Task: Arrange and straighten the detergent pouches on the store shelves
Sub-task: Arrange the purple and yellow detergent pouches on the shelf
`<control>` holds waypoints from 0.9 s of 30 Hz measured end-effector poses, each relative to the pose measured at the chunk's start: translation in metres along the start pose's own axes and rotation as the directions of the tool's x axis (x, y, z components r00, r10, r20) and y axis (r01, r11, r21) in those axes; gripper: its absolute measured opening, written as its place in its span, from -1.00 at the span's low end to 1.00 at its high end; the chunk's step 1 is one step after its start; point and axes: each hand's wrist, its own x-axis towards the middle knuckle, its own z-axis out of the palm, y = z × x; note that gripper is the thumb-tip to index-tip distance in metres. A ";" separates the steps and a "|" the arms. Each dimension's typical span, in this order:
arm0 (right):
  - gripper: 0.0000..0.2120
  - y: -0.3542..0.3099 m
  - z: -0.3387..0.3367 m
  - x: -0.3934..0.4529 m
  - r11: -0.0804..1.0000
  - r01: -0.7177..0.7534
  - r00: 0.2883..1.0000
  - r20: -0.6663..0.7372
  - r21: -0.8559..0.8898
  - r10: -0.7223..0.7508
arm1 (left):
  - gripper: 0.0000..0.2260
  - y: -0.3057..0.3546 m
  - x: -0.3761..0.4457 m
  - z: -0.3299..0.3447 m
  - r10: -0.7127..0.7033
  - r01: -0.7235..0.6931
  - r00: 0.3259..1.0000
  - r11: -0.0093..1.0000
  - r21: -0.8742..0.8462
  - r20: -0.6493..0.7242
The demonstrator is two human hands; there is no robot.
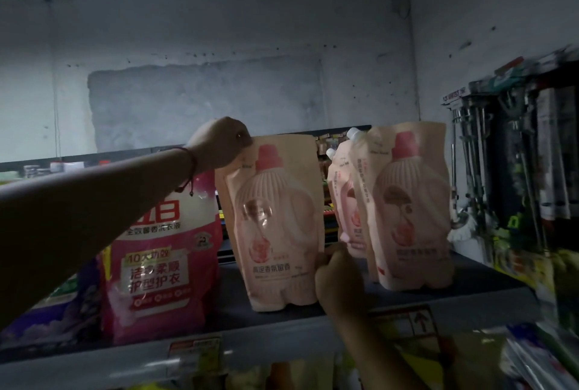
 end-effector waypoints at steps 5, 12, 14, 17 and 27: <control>-0.92 0.001 0.002 -0.006 0.997 0.067 0.995 -0.066 -0.048 -0.070 | -0.75 0.007 -0.021 0.004 0.134 -0.124 0.987 0.987 0.106 -0.088; -0.38 0.006 0.009 -0.024 0.908 0.413 0.908 -0.040 -0.063 -0.416 | -0.10 0.017 -0.107 0.055 0.377 -0.402 0.915 0.867 0.294 0.141; -0.33 0.003 0.009 -0.025 0.905 0.418 0.908 0.005 -0.084 -0.419 | -0.05 0.013 -0.125 0.074 0.370 -0.397 0.918 0.873 0.283 0.144; -0.39 -0.004 0.009 -0.024 0.876 0.445 0.896 0.092 -0.189 -0.435 | -0.05 0.014 -0.136 0.084 0.330 -0.346 0.938 0.916 0.205 0.109; -0.46 -0.023 -0.012 -0.014 0.841 0.210 0.930 0.368 -0.499 -0.014 | -0.09 0.026 -0.131 0.108 0.248 -0.269 0.960 0.943 0.194 0.127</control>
